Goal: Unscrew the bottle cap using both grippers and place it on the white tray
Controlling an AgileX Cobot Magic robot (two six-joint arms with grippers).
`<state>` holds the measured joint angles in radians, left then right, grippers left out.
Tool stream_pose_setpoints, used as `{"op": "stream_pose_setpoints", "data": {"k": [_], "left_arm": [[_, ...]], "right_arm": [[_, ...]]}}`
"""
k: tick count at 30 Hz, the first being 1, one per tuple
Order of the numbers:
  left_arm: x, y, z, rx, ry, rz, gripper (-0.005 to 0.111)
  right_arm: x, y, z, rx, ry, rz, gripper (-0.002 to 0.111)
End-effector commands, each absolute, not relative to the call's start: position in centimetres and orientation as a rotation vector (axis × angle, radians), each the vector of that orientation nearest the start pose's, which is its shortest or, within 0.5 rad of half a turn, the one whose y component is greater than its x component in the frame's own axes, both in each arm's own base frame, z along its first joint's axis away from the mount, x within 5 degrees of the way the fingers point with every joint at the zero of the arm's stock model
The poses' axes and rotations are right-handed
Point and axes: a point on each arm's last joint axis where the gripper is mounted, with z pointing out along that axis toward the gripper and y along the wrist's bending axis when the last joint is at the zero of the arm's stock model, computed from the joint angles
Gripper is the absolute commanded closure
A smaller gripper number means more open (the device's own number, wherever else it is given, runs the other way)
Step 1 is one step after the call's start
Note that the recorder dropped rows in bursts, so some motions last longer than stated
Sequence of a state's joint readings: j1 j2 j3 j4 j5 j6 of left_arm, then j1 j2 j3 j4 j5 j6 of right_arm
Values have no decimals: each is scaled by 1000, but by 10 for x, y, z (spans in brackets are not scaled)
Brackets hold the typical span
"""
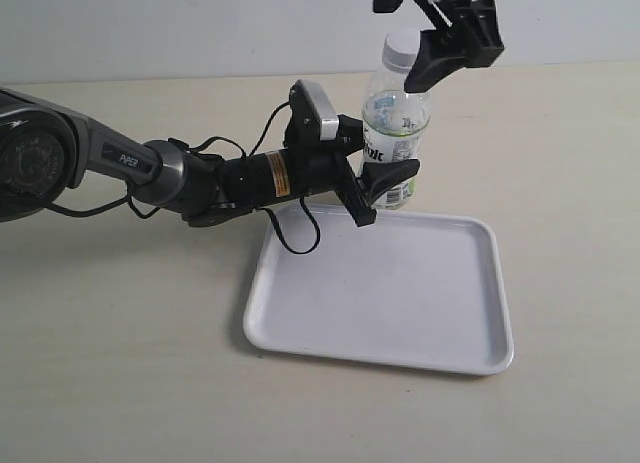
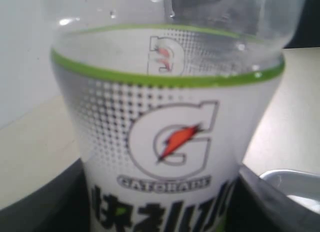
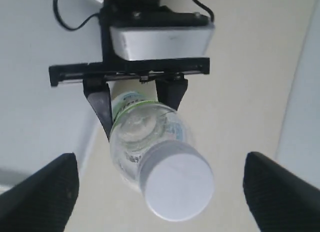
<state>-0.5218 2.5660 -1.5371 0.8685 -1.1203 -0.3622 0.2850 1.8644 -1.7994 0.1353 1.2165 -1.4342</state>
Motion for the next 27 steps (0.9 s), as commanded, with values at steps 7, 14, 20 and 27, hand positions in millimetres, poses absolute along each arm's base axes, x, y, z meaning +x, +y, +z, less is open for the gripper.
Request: {"op": "stream_pose_setpoints", "data": {"k": [7,14,20,27], "left_arm": [[395,-298,61,1041,1257,-914,107],[393,-299,60,1065,1250,-917,107],[394,-299,60,1063,1251,-917,107],[394,-298,60,1061,1251,-917,107]], "right_arm": [[378,122,337,-998,2540,121,25],[381,122,337,-686,2623,172,25],[381,122,337,-624,2639,186,25],[387,120,327,-637,2653,125,25]]}}
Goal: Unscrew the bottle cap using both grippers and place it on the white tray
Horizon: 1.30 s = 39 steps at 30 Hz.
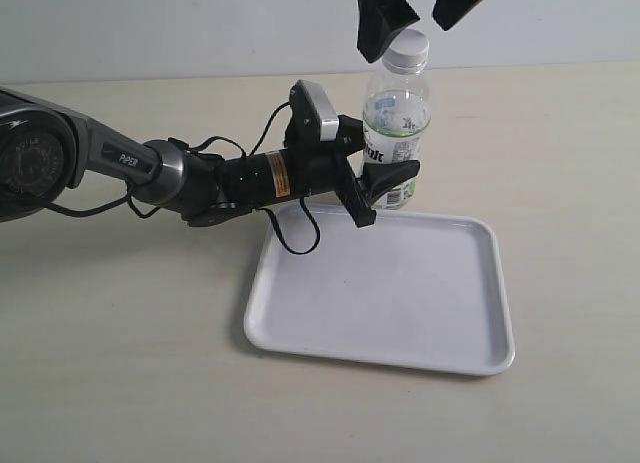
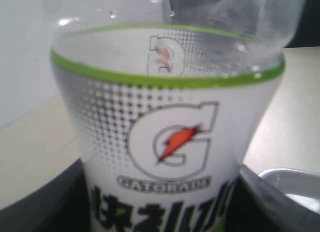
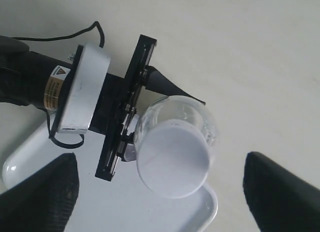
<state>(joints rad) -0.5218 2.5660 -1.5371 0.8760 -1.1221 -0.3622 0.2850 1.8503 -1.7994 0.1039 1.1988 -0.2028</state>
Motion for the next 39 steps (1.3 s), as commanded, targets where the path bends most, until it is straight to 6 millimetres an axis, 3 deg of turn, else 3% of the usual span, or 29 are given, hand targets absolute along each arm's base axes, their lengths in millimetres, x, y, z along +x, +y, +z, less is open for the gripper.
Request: {"op": "stream_pose_setpoints", "data": {"k": [1,6,13,21,27,31,33,39], "left_arm": [[394,-298,60,1059,1252,-917,107],[394,-298,61,1056,1253,-916,107],[394,-298,61,1056,1253,-916,107],[394,-298,61,1053,1253,-916,107],[394,-298,61,1052,1254,-916,107],[394,-298,61,1052,1254,-916,107],[394,-299,60,1058,1256,-923,107],[394,-299,60,1058,1256,-923,107]], "right_arm": [[388,120,326,-639,2656,115,25],[388,120,326,-639,2656,115,27],[390,121,321,-664,2661,112,47],[394,122,313,-670,2678,111,50],[394,122,314,-667,2677,112,70],[394,122,314,-669,2674,116,92],[394,122,314,-736,2655,103,109],[393,122,313,-1173,2496,13,108]]}}
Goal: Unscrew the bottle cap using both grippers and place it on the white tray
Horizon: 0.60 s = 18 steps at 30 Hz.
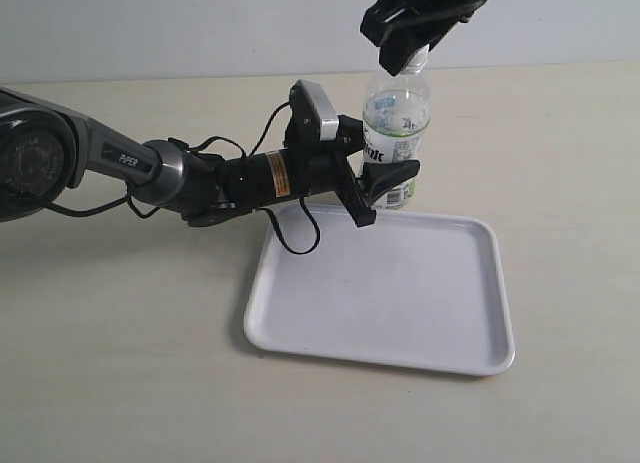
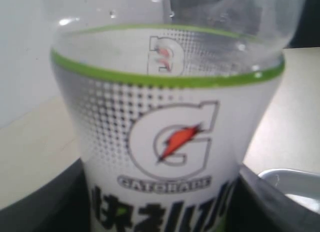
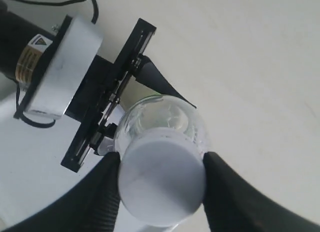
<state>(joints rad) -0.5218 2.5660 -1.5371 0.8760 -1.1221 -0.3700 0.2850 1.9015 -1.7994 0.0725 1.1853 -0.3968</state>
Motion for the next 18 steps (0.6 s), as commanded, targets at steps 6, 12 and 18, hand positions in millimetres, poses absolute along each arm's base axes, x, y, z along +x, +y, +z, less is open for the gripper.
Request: {"op": "stream_pose_setpoints", "data": {"k": [6,12,18], "left_arm": [[394,-298,61,1054,1257,-922,107],[394,-299,60,1056,1258,-926,107],[394,-299,60,1056,1258,-926,107]], "right_arm": [[392,121,313,-1739,2175,-104,108],[391,120,312,-1982,1986,-162,108],[392,119,312,-2205,1764,-238,108]]}}
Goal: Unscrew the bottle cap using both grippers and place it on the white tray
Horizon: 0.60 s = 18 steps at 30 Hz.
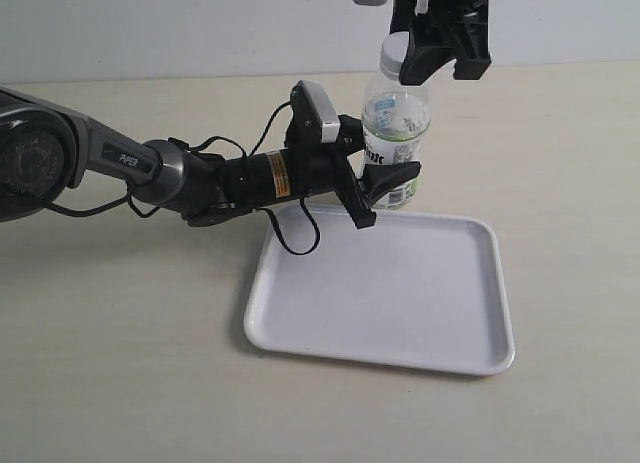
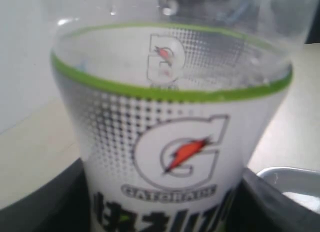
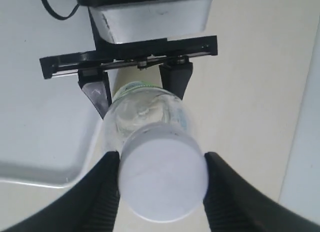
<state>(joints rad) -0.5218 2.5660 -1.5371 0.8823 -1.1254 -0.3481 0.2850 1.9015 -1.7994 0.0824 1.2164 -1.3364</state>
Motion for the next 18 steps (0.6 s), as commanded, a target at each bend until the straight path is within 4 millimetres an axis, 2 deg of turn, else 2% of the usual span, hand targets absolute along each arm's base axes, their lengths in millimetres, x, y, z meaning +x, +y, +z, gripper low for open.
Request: {"op": "stream_pose_setpoints", "data": {"k": [1,9,18], "left_arm": [[394,-299,60,1056,1258,-926,107],[393,-299,60,1060,1258,-928,107],[393,-299,60,1060,1258,-928,107]], "right_arm": [[391,119,312,-2245,1720,-245,108],[393,119,313,-2483,1371,-327,108],[394,120,313,-2576,1208,-360,108]]}}
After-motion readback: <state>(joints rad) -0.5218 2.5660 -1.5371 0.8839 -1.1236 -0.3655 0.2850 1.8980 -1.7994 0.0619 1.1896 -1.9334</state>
